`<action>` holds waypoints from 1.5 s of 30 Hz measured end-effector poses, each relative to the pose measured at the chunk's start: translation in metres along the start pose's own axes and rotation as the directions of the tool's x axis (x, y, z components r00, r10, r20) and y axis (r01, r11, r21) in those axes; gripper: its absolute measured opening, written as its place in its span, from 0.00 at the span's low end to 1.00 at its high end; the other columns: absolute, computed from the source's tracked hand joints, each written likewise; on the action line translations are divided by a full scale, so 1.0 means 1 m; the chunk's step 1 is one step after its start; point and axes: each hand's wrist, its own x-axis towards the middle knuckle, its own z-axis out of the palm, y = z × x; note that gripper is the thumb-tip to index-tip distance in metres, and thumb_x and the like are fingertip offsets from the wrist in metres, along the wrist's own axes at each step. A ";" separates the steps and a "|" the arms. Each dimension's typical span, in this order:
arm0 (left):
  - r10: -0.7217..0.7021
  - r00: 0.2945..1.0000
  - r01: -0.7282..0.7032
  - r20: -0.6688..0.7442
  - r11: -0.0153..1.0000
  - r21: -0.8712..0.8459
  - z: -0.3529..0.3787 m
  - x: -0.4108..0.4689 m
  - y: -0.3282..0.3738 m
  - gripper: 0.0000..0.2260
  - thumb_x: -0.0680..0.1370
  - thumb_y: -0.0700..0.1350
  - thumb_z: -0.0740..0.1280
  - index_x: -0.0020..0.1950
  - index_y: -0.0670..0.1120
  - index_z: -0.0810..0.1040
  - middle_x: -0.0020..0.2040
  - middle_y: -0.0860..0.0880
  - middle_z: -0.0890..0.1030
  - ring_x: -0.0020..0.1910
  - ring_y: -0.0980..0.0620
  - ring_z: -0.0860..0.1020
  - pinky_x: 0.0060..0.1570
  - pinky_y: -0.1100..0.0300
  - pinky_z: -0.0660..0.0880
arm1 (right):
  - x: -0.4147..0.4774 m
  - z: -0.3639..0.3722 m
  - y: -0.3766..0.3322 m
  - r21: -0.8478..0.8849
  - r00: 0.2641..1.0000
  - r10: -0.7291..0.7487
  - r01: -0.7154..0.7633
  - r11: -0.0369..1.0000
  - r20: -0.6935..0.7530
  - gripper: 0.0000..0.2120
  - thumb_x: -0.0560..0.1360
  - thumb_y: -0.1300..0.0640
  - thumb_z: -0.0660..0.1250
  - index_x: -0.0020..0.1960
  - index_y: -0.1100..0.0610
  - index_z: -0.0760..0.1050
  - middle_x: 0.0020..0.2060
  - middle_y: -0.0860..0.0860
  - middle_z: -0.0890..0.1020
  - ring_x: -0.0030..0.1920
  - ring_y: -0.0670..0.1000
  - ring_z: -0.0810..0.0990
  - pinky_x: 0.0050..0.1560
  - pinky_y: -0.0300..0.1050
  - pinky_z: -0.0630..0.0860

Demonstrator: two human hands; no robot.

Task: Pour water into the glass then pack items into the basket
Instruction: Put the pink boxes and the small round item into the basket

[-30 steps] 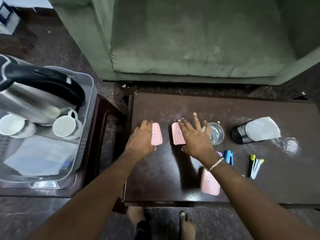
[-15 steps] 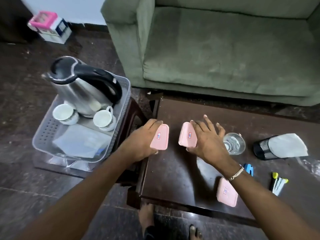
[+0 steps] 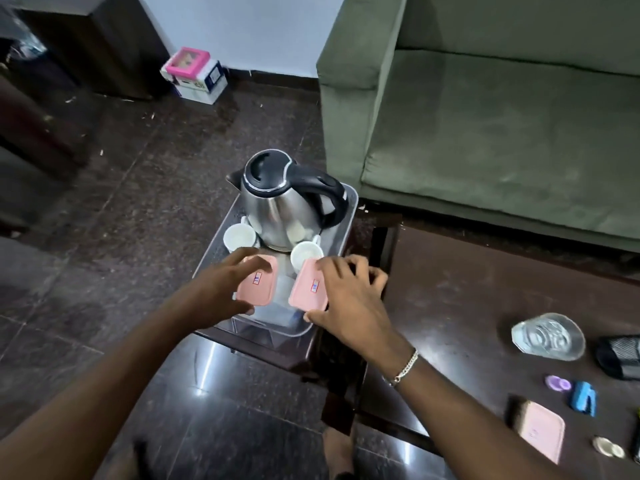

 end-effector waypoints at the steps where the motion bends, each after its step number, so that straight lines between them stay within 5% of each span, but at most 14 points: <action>1: -0.001 1.000 0.001 0.024 1.000 -0.011 0.001 0.002 -0.008 0.37 0.65 0.41 0.83 0.66 0.62 0.70 0.75 0.57 0.65 0.54 0.52 0.78 0.52 0.57 0.78 | 0.004 0.007 -0.008 -0.011 1.000 0.010 -0.010 1.000 0.024 0.40 0.62 0.36 0.77 0.68 0.48 0.67 0.65 0.47 0.75 0.67 0.56 0.65 0.59 0.60 0.62; 6: 0.069 0.991 -0.062 0.118 0.996 -0.065 0.012 0.015 -0.034 0.35 0.67 0.39 0.80 0.68 0.59 0.71 0.76 0.56 0.63 0.66 0.52 0.74 0.61 0.60 0.75 | 0.007 0.035 -0.026 -0.068 0.993 0.043 -0.035 0.997 0.107 0.33 0.64 0.38 0.77 0.63 0.50 0.70 0.64 0.50 0.75 0.66 0.58 0.64 0.61 0.64 0.60; 8: 0.086 0.985 -0.076 0.150 0.995 -0.070 0.016 0.019 -0.038 0.35 0.67 0.38 0.79 0.68 0.61 0.71 0.77 0.56 0.62 0.65 0.53 0.75 0.60 0.64 0.72 | 0.009 0.041 -0.027 -0.096 0.989 0.059 -0.046 0.994 0.136 0.32 0.65 0.38 0.76 0.63 0.51 0.72 0.64 0.50 0.75 0.67 0.58 0.63 0.63 0.65 0.60; 13: 0.134 0.964 -0.128 0.229 0.991 -0.042 0.028 0.026 -0.038 0.31 0.69 0.40 0.78 0.67 0.58 0.73 0.79 0.55 0.61 0.63 0.49 0.78 0.59 0.54 0.77 | 0.016 0.043 -0.032 -0.137 0.979 0.077 -0.052 0.989 0.188 0.30 0.65 0.39 0.77 0.61 0.51 0.74 0.64 0.50 0.75 0.67 0.58 0.61 0.62 0.66 0.57; 26: 0.094 0.963 -0.081 0.252 0.995 -0.064 0.040 0.034 -0.044 0.26 0.69 0.39 0.78 0.64 0.55 0.76 0.78 0.52 0.65 0.56 0.51 0.78 0.57 0.61 0.76 | 0.021 0.043 -0.050 -0.170 0.957 0.187 -0.151 0.974 0.222 0.18 0.68 0.56 0.77 0.55 0.49 0.76 0.58 0.46 0.80 0.67 0.56 0.64 0.60 0.62 0.56; 32: 0.084 0.986 -0.105 0.145 0.984 0.146 0.031 0.021 -0.026 0.25 0.70 0.46 0.79 0.62 0.60 0.73 0.80 0.53 0.58 0.71 0.44 0.70 0.63 0.50 0.75 | 0.010 0.038 -0.045 -0.139 0.979 0.114 -0.091 0.986 0.170 0.16 0.70 0.53 0.76 0.57 0.52 0.78 0.62 0.54 0.78 0.68 0.59 0.64 0.62 0.65 0.58; 36: 0.064 0.998 -0.064 0.002 0.984 0.166 0.016 0.011 0.001 0.25 0.69 0.50 0.80 0.60 0.62 0.72 0.77 0.53 0.63 0.68 0.45 0.73 0.57 0.46 0.79 | -0.015 0.020 -0.032 -0.064 0.998 0.052 -0.050 0.997 0.020 0.17 0.69 0.52 0.77 0.56 0.53 0.80 0.62 0.53 0.79 0.69 0.59 0.69 0.64 0.67 0.60; 42: 0.203 0.968 -0.188 -0.147 0.976 0.112 0.022 0.006 0.091 0.27 0.68 0.56 0.80 0.63 0.60 0.72 0.67 0.58 0.70 0.55 0.49 0.80 0.44 0.50 0.80 | -0.087 -0.024 0.038 0.062 0.987 0.052 -0.043 0.997 -0.154 0.17 0.73 0.45 0.74 0.58 0.51 0.80 0.66 0.48 0.78 0.68 0.54 0.73 0.61 0.58 0.66; 45: 0.265 0.955 -0.268 -0.134 0.963 -0.008 0.051 0.012 0.149 0.29 0.69 0.55 0.80 0.65 0.57 0.72 0.66 0.57 0.71 0.55 0.50 0.80 0.50 0.52 0.80 | -0.134 -0.034 0.088 0.059 0.984 0.103 -0.095 0.994 -0.147 0.18 0.73 0.45 0.75 0.60 0.50 0.79 0.66 0.48 0.79 0.65 0.54 0.76 0.57 0.56 0.69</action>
